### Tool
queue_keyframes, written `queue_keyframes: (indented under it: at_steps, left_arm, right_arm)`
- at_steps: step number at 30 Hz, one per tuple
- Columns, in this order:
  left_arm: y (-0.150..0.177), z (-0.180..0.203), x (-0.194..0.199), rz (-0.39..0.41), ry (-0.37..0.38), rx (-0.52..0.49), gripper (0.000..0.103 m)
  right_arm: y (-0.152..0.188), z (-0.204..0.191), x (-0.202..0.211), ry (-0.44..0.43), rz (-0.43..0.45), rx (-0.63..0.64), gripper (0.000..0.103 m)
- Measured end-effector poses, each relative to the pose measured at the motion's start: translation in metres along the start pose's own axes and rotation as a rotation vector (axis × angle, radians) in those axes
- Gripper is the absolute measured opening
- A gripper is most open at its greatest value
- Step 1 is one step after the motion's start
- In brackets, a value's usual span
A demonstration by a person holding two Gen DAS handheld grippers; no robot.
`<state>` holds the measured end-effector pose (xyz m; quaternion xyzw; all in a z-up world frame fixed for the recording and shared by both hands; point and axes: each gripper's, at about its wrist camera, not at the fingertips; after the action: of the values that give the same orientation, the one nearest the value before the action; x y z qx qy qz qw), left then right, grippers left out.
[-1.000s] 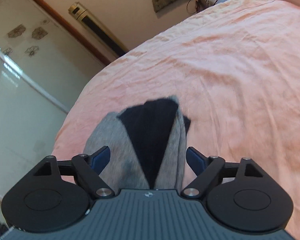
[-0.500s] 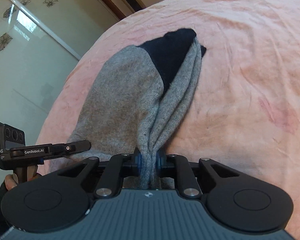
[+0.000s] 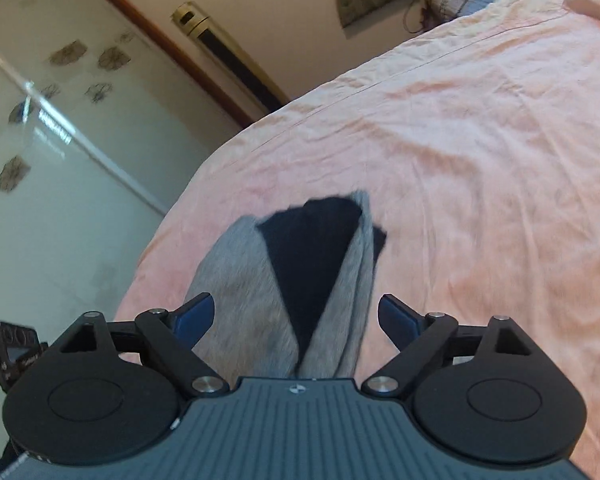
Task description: Fold small clothes
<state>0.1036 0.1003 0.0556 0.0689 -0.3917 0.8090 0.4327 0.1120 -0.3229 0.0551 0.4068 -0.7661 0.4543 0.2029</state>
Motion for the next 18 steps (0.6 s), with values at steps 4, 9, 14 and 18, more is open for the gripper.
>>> queue_keyframes:
  at_steps: [4, 9, 14, 18]
  left_arm:
    - [-0.024, -0.008, -0.062, -0.060, -0.081, -0.013, 0.095]
    - [-0.037, 0.001, -0.105, -0.143, -0.083, -0.075, 0.031]
    - [-0.030, 0.043, -0.098, -0.058, -0.126, -0.357, 0.027]
    - [-0.009, 0.035, -0.108, -0.054, -0.201, -0.429, 0.032]
  right_arm:
    - [-0.024, -0.007, -0.060, 0.067, -0.079, -0.034, 0.087]
    - [-0.024, -0.026, -0.082, 0.052, -0.067, 0.050, 0.024]
    - [-0.026, -0.034, -0.058, 0.059, 0.104, 0.186, 0.023]
    - [-0.016, -0.018, -0.080, 0.127, 0.059, 0.115, 0.048]
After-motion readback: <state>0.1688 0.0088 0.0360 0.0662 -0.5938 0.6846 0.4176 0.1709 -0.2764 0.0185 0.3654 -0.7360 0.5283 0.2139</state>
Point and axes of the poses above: each gripper's, at about its wrist camera, not at the fingertips, and x roughly against the way its jaws point, z to its right, y to its underside, and after that the axes turned 13 degrees about y, right-handed
